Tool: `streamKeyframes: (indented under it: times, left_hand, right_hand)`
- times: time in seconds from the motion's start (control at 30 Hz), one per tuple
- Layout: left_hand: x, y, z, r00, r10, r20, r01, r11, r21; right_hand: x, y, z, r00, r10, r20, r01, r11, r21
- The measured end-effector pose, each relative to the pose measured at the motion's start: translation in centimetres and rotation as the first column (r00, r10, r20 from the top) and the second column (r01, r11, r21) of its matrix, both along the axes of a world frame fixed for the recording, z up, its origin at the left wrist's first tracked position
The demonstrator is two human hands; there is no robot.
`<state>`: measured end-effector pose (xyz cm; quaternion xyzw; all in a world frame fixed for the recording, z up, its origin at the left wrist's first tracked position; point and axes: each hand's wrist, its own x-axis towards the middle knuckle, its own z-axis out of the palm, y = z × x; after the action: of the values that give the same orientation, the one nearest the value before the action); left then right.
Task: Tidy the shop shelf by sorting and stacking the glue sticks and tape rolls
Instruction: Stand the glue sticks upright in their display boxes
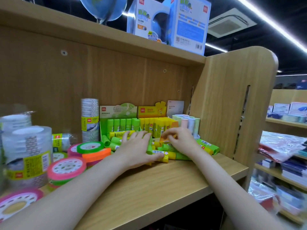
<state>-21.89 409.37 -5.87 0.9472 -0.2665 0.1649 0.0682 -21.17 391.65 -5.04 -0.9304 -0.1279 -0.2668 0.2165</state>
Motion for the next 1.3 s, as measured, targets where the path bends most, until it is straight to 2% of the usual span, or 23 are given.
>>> streamKeyframes:
  times: [0.07, 0.17, 0.23, 0.37, 0.6, 0.7, 0.77, 0.8, 0.87, 0.93, 1.0, 1.07, 1.17, 1.3]
  left_hand:
    - [0.0, 0.1, -0.1, 0.999, -0.053, 0.003, 0.053, 0.999, -0.005]
    - [-0.2, 0.1, -0.1, 0.978, -0.209, 0.003, 0.209, 0.977, 0.028]
    - [-0.3, 0.0, 0.0, 0.96, -0.278, -0.013, 0.278, 0.959, 0.053]
    - [-0.3, 0.0, 0.1, 0.961, -0.277, 0.002, 0.277, 0.96, 0.032]
    - [-0.3, 0.1, 0.1, 0.977, -0.207, 0.042, 0.207, 0.978, 0.001]
    - [-0.1, 0.2, 0.0, 0.985, -0.173, 0.006, 0.174, 0.985, -0.011]
    - [-0.1, 0.2, 0.0, 0.987, -0.161, -0.006, 0.161, 0.987, -0.021]
    - [0.0, 0.2, -0.1, 0.987, -0.159, -0.007, 0.159, 0.987, -0.021]
    - [0.1, 0.2, -0.1, 0.988, -0.151, -0.018, 0.151, 0.988, -0.015]
    - [0.1, 0.3, -0.1, 0.989, -0.145, -0.022, 0.145, 0.989, -0.01]
    - [0.1, 0.2, -0.1, 0.991, -0.135, -0.022, 0.135, 0.991, -0.015]
    - [0.1, 0.2, -0.1, 0.991, -0.127, -0.031, 0.126, 0.992, -0.017]
    - [0.1, 0.1, -0.2, 0.993, -0.115, -0.026, 0.114, 0.993, -0.016]
    - [0.1, 0.1, -0.2, 0.993, -0.113, -0.017, 0.113, 0.994, -0.013]
  right_hand:
    - [-0.2, 0.1, -0.3, 0.99, 0.009, -0.14, -0.013, 0.999, -0.032]
    - [-0.4, 0.2, 0.0, 0.987, 0.03, -0.158, -0.032, 0.999, -0.012]
    - [-0.5, -0.5, 0.0, 0.99, -0.007, -0.142, 0.014, 0.999, 0.049]
    - [-0.1, -2.3, -0.4, 0.964, -0.185, -0.19, 0.197, 0.979, 0.046]
    - [0.4, -2.7, -0.3, 0.932, -0.234, -0.277, 0.237, 0.971, -0.024]
    - [-0.1, -3.0, -0.4, 0.947, -0.099, -0.305, 0.131, 0.988, 0.085]
    - [-0.4, -3.0, -0.3, 0.98, -0.007, -0.197, 0.048, 0.978, 0.202]
    - [-0.5, -2.9, -0.2, 0.993, 0.038, -0.114, -0.001, 0.952, 0.307]
    - [-0.8, -2.4, 0.5, 0.995, 0.091, 0.033, -0.094, 0.822, 0.562]
    - [-0.9, -2.0, 1.2, 0.989, 0.076, 0.128, -0.143, 0.715, 0.685]
    - [-0.3, -1.3, 1.5, 0.978, 0.051, 0.201, -0.172, 0.738, 0.652]
    - [0.8, -0.4, 1.7, 0.971, 0.042, 0.236, -0.174, 0.801, 0.572]
    - [2.6, 0.8, 2.2, 0.964, -0.016, 0.267, -0.085, 0.928, 0.363]
    - [4.8, 1.9, 2.2, 0.97, -0.03, 0.24, 0.015, 0.998, 0.061]
